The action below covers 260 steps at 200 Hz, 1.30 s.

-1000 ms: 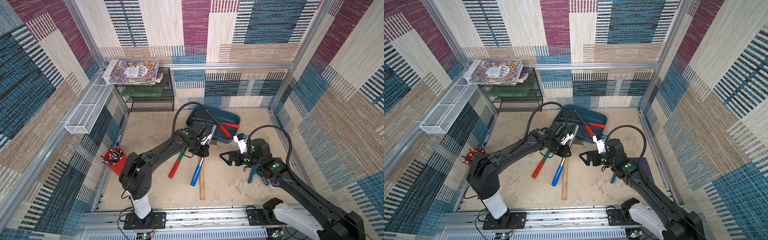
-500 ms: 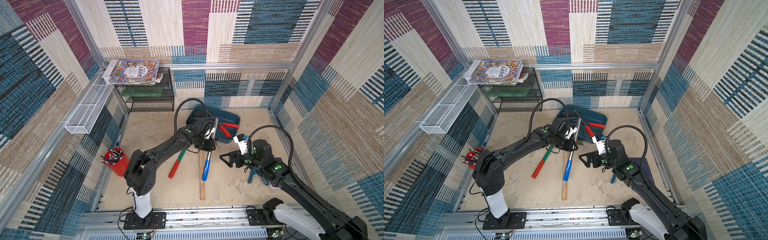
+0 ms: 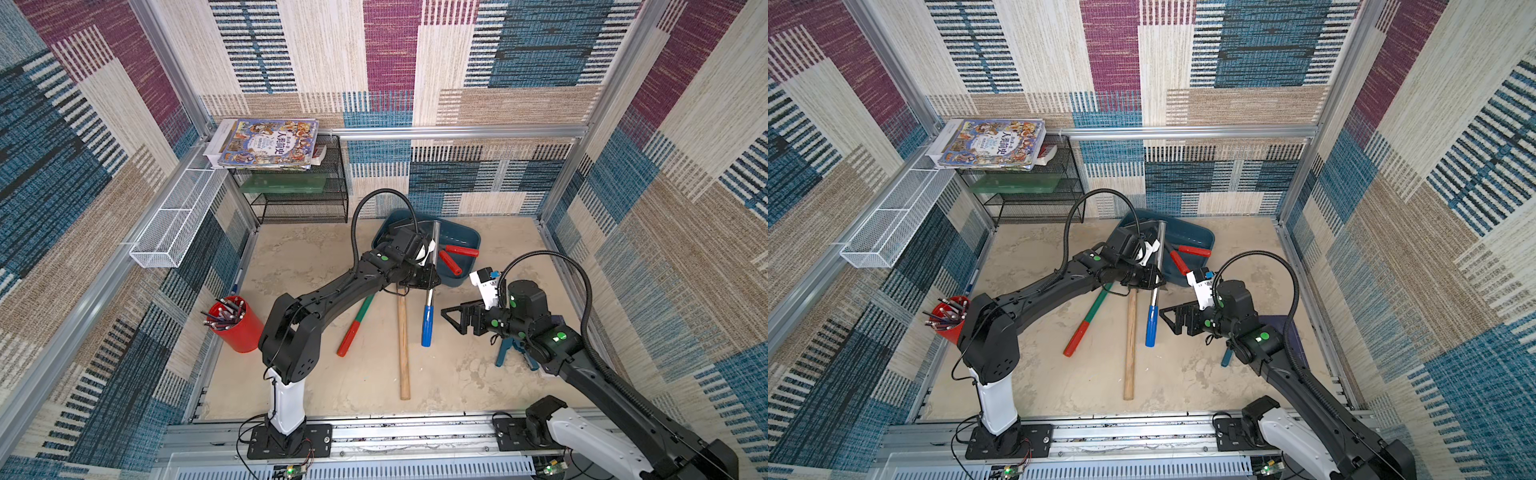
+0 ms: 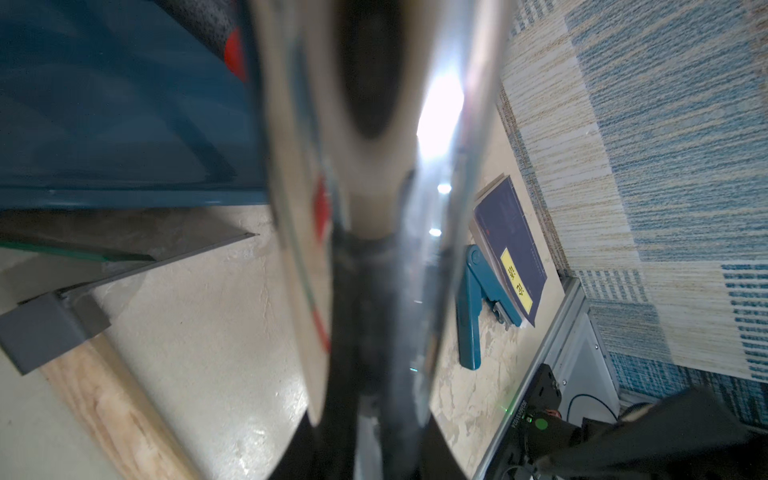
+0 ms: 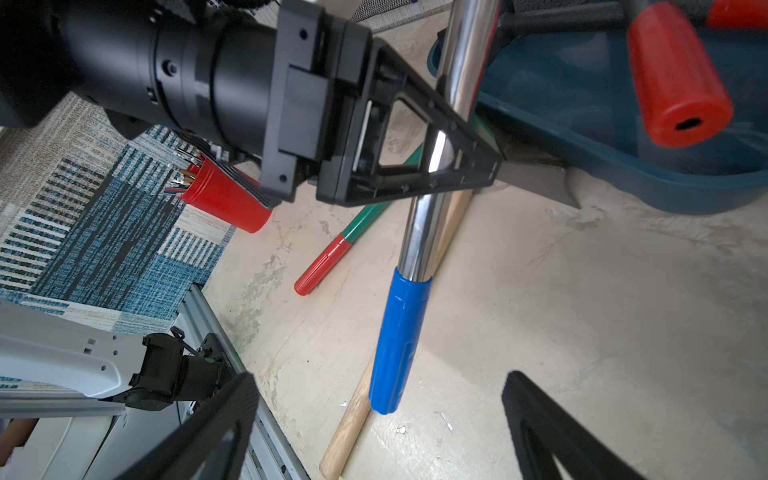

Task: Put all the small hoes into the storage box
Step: Pick up the hoe from the center of the board, then place the hoe in the storage box.

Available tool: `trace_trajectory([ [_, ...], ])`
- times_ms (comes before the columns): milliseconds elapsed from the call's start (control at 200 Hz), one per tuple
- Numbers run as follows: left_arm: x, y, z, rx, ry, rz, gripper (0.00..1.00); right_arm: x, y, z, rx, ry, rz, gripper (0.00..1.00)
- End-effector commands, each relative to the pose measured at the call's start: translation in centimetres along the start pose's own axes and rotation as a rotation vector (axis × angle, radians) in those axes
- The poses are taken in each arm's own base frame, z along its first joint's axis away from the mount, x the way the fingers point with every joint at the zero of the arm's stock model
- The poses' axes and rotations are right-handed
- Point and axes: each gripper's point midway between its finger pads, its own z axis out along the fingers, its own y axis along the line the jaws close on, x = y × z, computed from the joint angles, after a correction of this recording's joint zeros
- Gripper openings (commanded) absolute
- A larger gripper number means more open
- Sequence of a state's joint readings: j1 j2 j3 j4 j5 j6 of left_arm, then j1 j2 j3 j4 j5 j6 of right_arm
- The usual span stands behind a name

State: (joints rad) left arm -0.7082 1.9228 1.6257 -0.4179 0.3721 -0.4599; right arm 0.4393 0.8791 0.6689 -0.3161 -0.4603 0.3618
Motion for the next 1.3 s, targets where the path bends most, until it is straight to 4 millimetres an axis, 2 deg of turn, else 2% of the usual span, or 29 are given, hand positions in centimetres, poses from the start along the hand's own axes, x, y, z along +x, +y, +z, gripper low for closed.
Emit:
trace_trajectory([
  [0,-2.9,-1.2,-0.1,0.043,-0.101,0.009,0.00,-0.4,-0.2,-0.3,0.024,-0.019,-0.009,0.96],
  [431,-6.8,-1.8,1.2,0.106,-0.219,-0.069,0.00,-1.2,-1.1,-1.1,0.095,-0.073,0.012,0.96],
  [611,-8.3,-1.8,1.3,0.125,-0.278,-0.102,0.00,-2.0,-1.9,-2.3,0.162,-0.138,0.019,0.96],
  [1007,-10.8,-1.1,2.6,0.223,-0.396,-0.247,0.00,-2.2,-3.0,-3.1,0.213,-0.178,0.038,0.96],
  [1297,-12.1,0.6,3.4,0.240,-0.488,-0.350,0.00,-2.4,-3.1,-3.2,0.214,-0.185,0.036,0.96],
])
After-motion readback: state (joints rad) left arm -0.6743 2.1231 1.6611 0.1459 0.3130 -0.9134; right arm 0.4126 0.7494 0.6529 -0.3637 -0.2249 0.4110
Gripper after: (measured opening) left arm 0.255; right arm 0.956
